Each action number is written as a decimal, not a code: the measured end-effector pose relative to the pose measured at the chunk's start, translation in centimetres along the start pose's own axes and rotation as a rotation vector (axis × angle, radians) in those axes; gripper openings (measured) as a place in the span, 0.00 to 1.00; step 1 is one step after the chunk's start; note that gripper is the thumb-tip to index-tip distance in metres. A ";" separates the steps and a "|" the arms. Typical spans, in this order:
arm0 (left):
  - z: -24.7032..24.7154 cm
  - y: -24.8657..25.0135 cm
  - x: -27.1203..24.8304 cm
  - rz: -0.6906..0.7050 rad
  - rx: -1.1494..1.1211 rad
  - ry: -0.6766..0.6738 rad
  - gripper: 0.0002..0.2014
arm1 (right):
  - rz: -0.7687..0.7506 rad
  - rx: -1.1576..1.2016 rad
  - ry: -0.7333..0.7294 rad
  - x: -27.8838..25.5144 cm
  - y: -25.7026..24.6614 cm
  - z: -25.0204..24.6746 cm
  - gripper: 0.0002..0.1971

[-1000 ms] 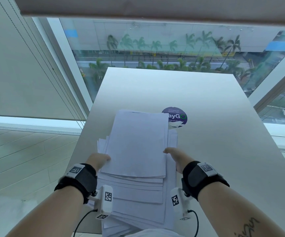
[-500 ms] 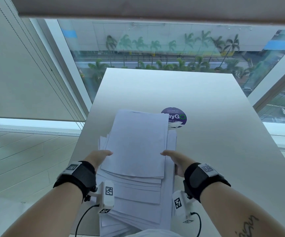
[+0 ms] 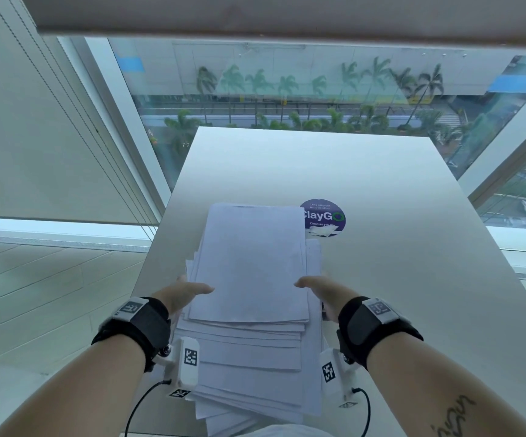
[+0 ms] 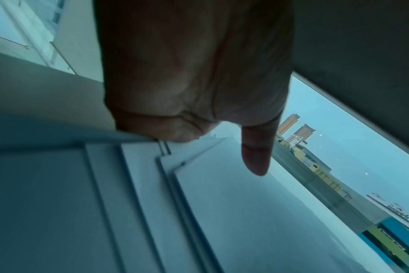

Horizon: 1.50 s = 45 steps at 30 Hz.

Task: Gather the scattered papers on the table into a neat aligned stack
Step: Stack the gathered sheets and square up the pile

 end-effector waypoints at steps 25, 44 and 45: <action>0.6 0.0 1.2 -0.028 -0.321 0.119 0.40 | 0.023 0.053 -0.006 -0.4 -2.1 -0.6 0.14; 1.8 1.0 0.6 0.052 -0.305 0.005 0.44 | -0.014 -0.055 -0.147 0.2 -3.5 0.6 0.26; 1.6 0.8 0.7 0.049 -0.318 0.018 0.43 | 0.000 -0.032 -0.146 0.4 -3.4 0.4 0.25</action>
Point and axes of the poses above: each hand's wrist, its own x-axis towards the middle knuckle, its own z-axis out of the palm, y = z × x, the point moved 10 cm from there along x, towards the middle knuckle, and after that the axes turned 6 degrees about x, right-handed, at the moved point
